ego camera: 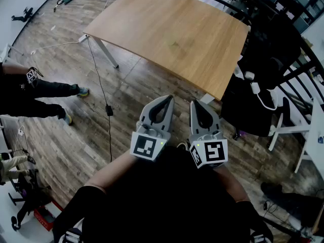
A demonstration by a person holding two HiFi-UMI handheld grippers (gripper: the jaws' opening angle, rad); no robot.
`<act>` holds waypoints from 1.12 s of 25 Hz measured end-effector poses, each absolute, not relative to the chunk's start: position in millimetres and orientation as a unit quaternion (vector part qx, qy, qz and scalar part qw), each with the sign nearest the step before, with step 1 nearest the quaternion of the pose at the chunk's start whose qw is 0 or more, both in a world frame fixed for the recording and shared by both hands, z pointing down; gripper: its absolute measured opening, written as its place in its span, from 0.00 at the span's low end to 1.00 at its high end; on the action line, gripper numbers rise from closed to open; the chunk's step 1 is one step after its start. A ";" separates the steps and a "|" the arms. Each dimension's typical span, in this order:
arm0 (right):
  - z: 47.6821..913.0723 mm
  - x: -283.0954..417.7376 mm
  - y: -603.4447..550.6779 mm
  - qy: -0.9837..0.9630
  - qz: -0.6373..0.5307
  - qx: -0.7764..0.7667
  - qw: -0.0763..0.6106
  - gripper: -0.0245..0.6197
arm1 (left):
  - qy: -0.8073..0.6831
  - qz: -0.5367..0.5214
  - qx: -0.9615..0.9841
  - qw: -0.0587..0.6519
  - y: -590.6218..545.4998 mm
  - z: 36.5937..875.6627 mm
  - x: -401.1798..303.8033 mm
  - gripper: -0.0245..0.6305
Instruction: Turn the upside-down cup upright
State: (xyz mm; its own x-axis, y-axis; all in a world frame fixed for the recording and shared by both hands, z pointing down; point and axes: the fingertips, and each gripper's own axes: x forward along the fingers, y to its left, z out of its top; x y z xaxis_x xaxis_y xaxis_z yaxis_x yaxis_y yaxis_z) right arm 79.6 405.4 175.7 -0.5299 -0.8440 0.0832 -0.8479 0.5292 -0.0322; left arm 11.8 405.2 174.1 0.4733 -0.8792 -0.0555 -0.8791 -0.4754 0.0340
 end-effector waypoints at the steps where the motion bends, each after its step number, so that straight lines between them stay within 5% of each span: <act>1: 175.4 75.5 405.3 -0.874 0.035 0.484 0.029 0.06 | -0.512 -0.033 0.858 0.001 404.8 173.5 8.1 0.05; 18: 195.4 16.0 381.1 -0.855 0.052 0.515 0.038 0.06 | -0.499 -0.025 0.866 0.023 378.3 195.7 -69.4 0.05; 28: 231.0 15.7 253.6 -0.874 0.074 0.478 0.036 0.06 | -0.510 0.000 0.859 0.040 257.6 228.4 -70.4 0.05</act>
State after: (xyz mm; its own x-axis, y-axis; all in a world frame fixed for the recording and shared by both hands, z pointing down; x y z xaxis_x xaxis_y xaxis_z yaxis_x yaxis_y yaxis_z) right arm 15.7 253.6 231.0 -0.5400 -0.8310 0.1333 -0.8416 0.5316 -0.0952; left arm -70.4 257.6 228.4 0.4799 -0.8763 0.0415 -0.8764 -0.4766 0.0694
